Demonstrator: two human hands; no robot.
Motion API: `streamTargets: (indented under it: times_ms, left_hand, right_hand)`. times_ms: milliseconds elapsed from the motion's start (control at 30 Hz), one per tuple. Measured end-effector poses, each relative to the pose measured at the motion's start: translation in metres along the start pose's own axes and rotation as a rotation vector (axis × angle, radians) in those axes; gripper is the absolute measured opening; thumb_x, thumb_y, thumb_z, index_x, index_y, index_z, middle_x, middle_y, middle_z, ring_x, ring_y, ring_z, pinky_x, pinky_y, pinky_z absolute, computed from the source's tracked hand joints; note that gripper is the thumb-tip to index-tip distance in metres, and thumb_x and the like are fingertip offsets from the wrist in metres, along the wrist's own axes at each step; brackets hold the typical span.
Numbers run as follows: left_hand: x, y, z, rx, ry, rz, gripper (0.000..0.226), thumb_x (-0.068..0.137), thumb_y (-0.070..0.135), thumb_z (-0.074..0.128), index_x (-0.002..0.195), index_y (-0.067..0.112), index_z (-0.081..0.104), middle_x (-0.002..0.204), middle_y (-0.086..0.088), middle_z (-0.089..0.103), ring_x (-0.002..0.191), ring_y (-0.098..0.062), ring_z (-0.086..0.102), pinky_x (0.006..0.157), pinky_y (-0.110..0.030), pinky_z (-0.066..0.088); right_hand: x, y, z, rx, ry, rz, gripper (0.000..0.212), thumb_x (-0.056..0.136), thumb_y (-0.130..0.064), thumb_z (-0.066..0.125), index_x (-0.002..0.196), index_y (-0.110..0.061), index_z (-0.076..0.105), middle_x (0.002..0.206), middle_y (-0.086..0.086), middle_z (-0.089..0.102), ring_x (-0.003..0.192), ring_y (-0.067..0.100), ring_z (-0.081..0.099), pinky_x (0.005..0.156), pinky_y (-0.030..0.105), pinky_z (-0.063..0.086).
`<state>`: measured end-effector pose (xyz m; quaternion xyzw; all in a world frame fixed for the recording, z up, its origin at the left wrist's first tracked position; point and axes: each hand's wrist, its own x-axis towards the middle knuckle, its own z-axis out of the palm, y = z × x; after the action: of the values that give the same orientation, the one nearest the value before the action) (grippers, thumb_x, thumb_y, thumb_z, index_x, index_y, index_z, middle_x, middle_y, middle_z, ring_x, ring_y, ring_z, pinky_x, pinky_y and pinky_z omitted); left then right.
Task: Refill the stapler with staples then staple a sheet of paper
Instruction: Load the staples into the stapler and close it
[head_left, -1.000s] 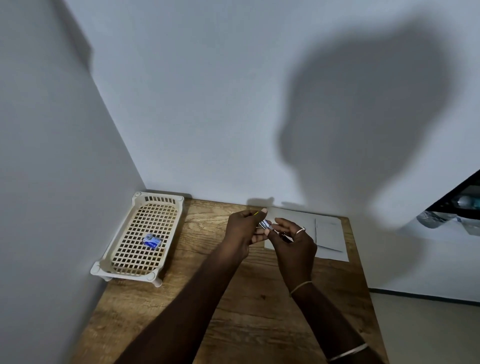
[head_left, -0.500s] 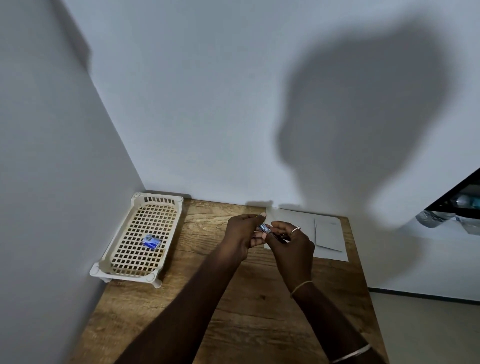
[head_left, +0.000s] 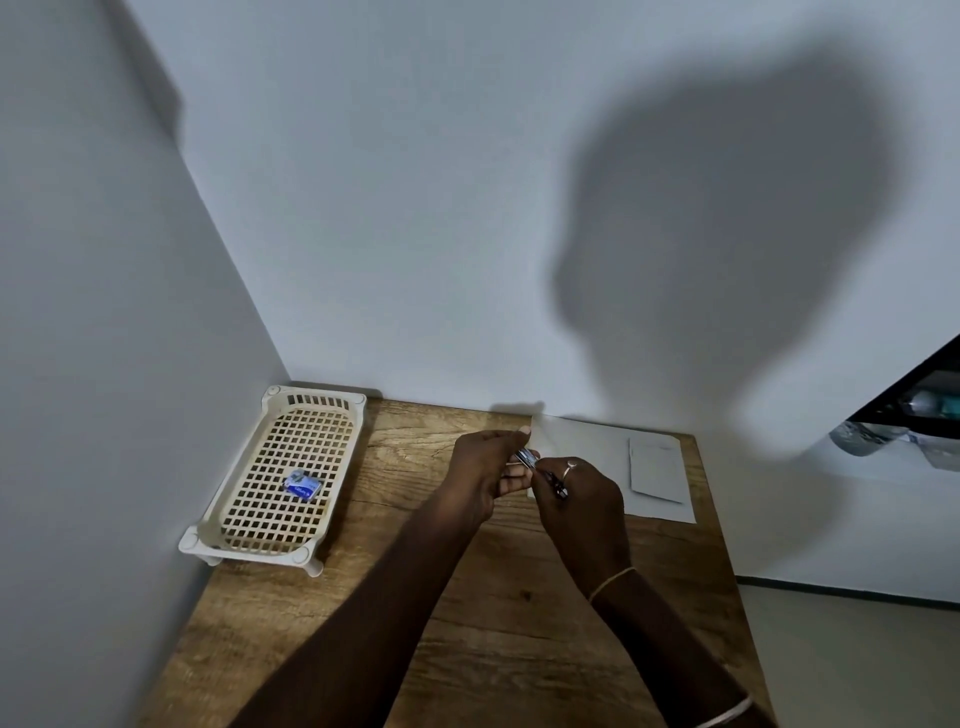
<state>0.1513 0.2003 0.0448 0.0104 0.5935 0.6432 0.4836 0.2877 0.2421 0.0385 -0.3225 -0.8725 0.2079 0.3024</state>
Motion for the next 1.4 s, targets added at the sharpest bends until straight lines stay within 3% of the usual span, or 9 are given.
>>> streamTargets:
  times_ms: [167, 367, 600, 767, 833, 967, 1100, 1200, 1400]
  left_hand:
    - [0.001, -0.001, -0.001, 0.021, -0.005, -0.013, 0.017, 0.092, 0.019, 0.077, 0.093, 0.004, 0.07, 0.073, -0.011, 0.078, 0.072, -0.028, 0.068, 0.064, -0.035, 0.065]
    - [0.002, -0.002, -0.001, 0.034, 0.013, -0.02, 0.017, 0.092, 0.02, 0.077, 0.091, 0.004, 0.07, 0.068, -0.009, 0.078, 0.055, -0.019, 0.072, 0.054, -0.03, 0.062]
    - [0.002, -0.006, -0.003, 0.043, 0.022, -0.04, 0.015, 0.091, 0.018, 0.078, 0.088, 0.005, 0.07, 0.062, -0.004, 0.074, 0.052, -0.017, 0.07, 0.05, -0.026, 0.059]
    - [0.002, -0.005, -0.006, 0.017, 0.008, -0.069, 0.016, 0.091, 0.015, 0.077, 0.089, 0.001, 0.07, 0.06, -0.008, 0.073, 0.048, -0.019, 0.07, 0.047, -0.026, 0.058]
    - [0.003, -0.006, -0.007, 0.0, -0.012, -0.081, 0.015, 0.093, 0.013, 0.075, 0.095, -0.001, 0.071, 0.064, -0.01, 0.075, 0.054, -0.023, 0.073, 0.052, -0.031, 0.062]
    - [0.006, -0.014, -0.009, -0.018, -0.009, -0.153, 0.015, 0.095, 0.009, 0.072, 0.095, -0.006, 0.069, 0.061, -0.01, 0.074, 0.054, -0.024, 0.073, 0.05, -0.031, 0.062]
    - [0.008, -0.034, -0.013, -0.044, -0.043, -0.265, 0.015, 0.1, 0.009, 0.065, 0.103, -0.006, 0.065, 0.083, -0.017, 0.07, 0.07, -0.024, 0.072, 0.058, -0.032, 0.065]
    - [0.011, -0.048, -0.017, -0.059, -0.052, -0.311, 0.018, 0.101, 0.013, 0.064, 0.104, -0.005, 0.064, 0.087, -0.017, 0.069, 0.074, -0.024, 0.071, 0.065, -0.033, 0.066]
    - [0.014, -0.066, -0.024, -0.089, -0.031, -0.37, 0.026, 0.101, 0.02, 0.064, 0.105, -0.006, 0.062, 0.087, -0.018, 0.07, 0.056, -0.019, 0.073, 0.064, -0.035, 0.066]
  right_hand:
    - [0.002, 0.002, -0.003, -0.037, -0.043, -0.046, 0.01, 0.088, -0.012, 0.073, 0.097, -0.013, 0.078, 0.084, 0.006, 0.074, 0.074, 0.019, 0.068, 0.065, 0.034, 0.056]
    - [0.002, 0.003, -0.006, -0.025, -0.085, 0.001, 0.011, 0.088, -0.016, 0.074, 0.098, -0.016, 0.078, 0.085, 0.003, 0.074, 0.076, 0.016, 0.068, 0.068, 0.034, 0.057]
    - [0.004, 0.001, -0.01, -0.065, -0.169, -0.027, 0.015, 0.091, -0.022, 0.069, 0.104, -0.021, 0.076, 0.083, 0.002, 0.07, 0.074, 0.018, 0.065, 0.065, 0.036, 0.054]
    - [0.001, 0.0, -0.017, 0.178, -0.129, 0.1, 0.026, 0.089, -0.03, 0.075, 0.114, -0.027, 0.07, 0.092, -0.016, 0.069, 0.076, -0.005, 0.067, 0.068, 0.011, 0.055]
    - [0.0, 0.003, -0.02, 0.217, -0.12, 0.135, 0.022, 0.088, -0.03, 0.076, 0.109, -0.028, 0.071, 0.089, -0.02, 0.067, 0.077, -0.011, 0.066, 0.068, 0.005, 0.052]
    - [0.001, 0.009, -0.018, 0.139, -0.17, 0.097, 0.011, 0.089, -0.029, 0.074, 0.099, -0.027, 0.077, 0.089, -0.013, 0.075, 0.077, -0.005, 0.067, 0.07, 0.016, 0.059]
    - [0.002, 0.014, -0.011, 0.024, -0.252, 0.089, 0.021, 0.087, -0.032, 0.076, 0.107, -0.027, 0.076, 0.091, -0.006, 0.078, 0.077, 0.001, 0.068, 0.076, 0.018, 0.055]
    - [0.0, 0.019, -0.007, -0.009, -0.322, 0.135, 0.026, 0.084, -0.032, 0.079, 0.108, -0.031, 0.069, 0.089, -0.004, 0.078, 0.077, 0.005, 0.07, 0.075, 0.021, 0.057]
    - [-0.006, 0.027, 0.005, -0.127, -0.427, 0.098, 0.02, 0.084, -0.031, 0.079, 0.101, -0.025, 0.071, 0.093, -0.002, 0.078, 0.083, 0.009, 0.072, 0.076, 0.024, 0.059]
